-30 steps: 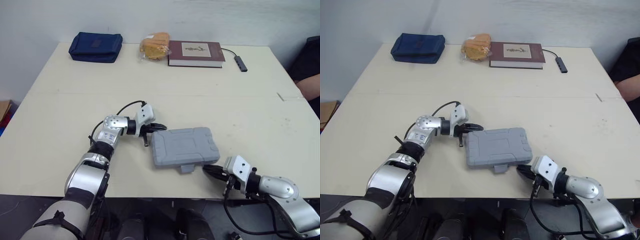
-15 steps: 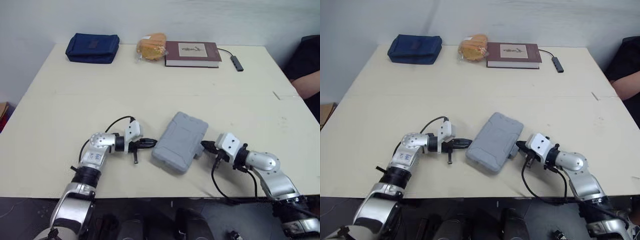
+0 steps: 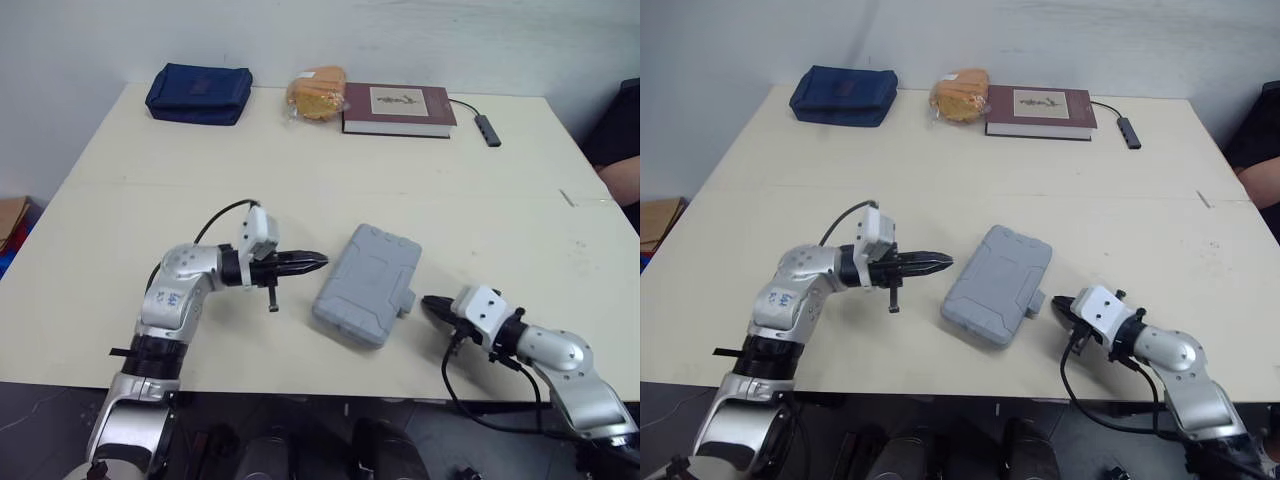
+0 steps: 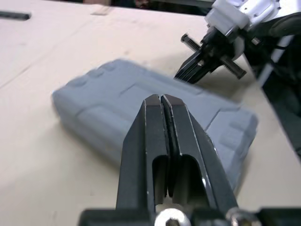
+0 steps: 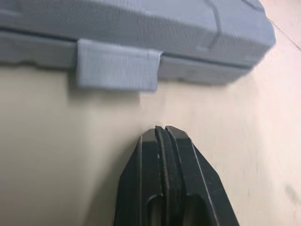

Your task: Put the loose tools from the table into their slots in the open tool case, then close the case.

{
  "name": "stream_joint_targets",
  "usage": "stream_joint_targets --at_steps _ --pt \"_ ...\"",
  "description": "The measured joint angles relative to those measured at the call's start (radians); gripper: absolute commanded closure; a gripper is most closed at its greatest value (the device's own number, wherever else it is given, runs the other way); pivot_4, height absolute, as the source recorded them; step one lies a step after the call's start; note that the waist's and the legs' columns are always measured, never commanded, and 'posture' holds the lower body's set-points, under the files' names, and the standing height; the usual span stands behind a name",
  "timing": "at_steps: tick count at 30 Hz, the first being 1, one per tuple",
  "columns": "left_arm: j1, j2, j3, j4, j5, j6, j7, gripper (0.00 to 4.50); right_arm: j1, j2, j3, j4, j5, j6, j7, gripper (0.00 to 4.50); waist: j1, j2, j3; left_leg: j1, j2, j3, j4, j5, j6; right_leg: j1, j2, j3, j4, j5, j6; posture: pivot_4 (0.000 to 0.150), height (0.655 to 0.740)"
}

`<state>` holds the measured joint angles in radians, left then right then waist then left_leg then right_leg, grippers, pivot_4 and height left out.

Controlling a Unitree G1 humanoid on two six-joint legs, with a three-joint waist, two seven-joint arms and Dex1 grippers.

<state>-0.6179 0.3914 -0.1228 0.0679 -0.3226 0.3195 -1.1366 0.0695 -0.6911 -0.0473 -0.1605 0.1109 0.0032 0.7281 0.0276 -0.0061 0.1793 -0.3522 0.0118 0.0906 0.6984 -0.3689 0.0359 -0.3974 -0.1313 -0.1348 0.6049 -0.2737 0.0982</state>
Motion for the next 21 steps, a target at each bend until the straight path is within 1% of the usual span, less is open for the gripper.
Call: stream_joint_targets --at_steps 1,4,7,9,12,16,21 --pt "-0.024 -0.03 -0.052 0.014 0.03 -0.002 0.009 4.5 0.039 0.0 -0.008 -0.046 0.009 0.021 -0.003 4.45 -0.001 0.0 0.0 0.0 0.0 0.0 0.0 0.0 0.0 0.0 0.0 0.0 0.0 0.0 0.0 0.15 0.74" --pt "-0.065 -0.094 -0.133 0.063 0.086 -0.02 0.035 4.5 0.064 0.001 -0.006 -0.116 0.016 0.052 -0.005 4.45 -0.006 0.0 0.0 0.0 0.0 0.001 0.0 0.0 0.0 0.0 0.001 0.001 0.0 0.0 0.0 0.15 0.74" --pt "-0.134 -0.143 -0.203 0.162 0.165 -0.066 0.072 4.5 0.056 0.004 -0.003 -0.156 0.017 0.079 -0.01 4.45 -0.008 0.001 0.0 0.0 0.001 0.001 -0.001 0.0 -0.001 -0.001 0.003 0.0 0.0 0.0 0.0 0.15 0.74" --pt "-0.175 -0.166 -0.237 0.222 0.215 -0.039 0.111 4.5 0.035 0.019 0.0 -0.165 0.016 0.098 -0.024 4.45 -0.005 0.001 0.0 0.0 0.001 0.001 -0.001 0.0 0.0 -0.001 0.003 0.0 0.0 0.0 -0.001 0.15 0.74" --pt "-0.212 -0.177 -0.28 0.259 0.27 -0.023 0.139 4.5 0.019 0.025 0.003 -0.173 0.007 0.12 -0.037 4.45 -0.004 0.001 0.0 0.0 0.001 0.001 0.0 -0.001 0.0 -0.001 0.002 0.0 0.0 0.0 -0.001 0.15 0.74" --pt "-0.229 -0.164 -0.317 0.26 0.313 -0.05 0.13 4.5 -0.015 0.03 0.018 -0.173 -0.013 0.148 -0.045 4.45 -0.004 0.001 0.0 0.0 0.001 0.001 0.0 -0.001 0.001 0.0 0.001 0.0 -0.001 0.0 0.0 0.15 0.74" --pt "-0.227 -0.188 -0.311 0.274 0.316 -0.044 0.156 4.5 -0.055 0.041 0.064 -0.143 -0.042 0.15 -0.046 4.45 -0.001 0.001 0.0 0.0 0.001 0.0 0.0 -0.001 0.001 0.0 0.0 0.0 -0.002 0.0 -0.001 0.15 0.74"
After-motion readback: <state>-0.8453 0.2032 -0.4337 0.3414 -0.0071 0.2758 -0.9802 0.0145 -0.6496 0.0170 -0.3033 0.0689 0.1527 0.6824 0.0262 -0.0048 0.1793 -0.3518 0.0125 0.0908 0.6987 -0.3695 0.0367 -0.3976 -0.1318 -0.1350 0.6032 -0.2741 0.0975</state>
